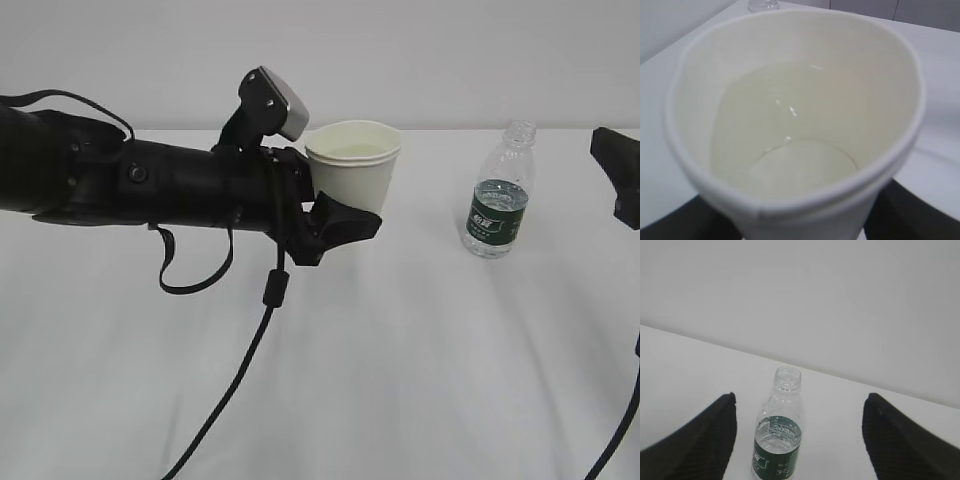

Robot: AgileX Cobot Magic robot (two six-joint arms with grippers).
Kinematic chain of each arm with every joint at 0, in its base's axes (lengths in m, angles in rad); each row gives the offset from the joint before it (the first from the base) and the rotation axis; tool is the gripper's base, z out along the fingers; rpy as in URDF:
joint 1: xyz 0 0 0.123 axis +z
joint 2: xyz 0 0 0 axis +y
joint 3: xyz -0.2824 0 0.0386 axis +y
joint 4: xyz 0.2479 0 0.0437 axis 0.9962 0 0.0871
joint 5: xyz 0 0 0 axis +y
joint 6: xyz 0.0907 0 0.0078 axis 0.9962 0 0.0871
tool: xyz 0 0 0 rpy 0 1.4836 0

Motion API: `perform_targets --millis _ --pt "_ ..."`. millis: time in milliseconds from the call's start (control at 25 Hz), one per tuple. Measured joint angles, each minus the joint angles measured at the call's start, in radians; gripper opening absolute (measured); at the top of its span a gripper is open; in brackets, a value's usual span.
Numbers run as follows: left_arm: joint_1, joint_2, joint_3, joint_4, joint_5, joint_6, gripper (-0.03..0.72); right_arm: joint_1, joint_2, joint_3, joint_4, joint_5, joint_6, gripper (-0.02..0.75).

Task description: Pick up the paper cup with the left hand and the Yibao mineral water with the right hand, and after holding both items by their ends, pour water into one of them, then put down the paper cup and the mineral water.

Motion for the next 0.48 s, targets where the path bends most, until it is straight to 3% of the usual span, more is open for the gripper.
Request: perform_targets --millis 480 --pt "0.075 0.0 0.0 -0.006 0.004 0.0 0.445 0.0 0.0 0.0 -0.019 0.01 0.022 0.593"
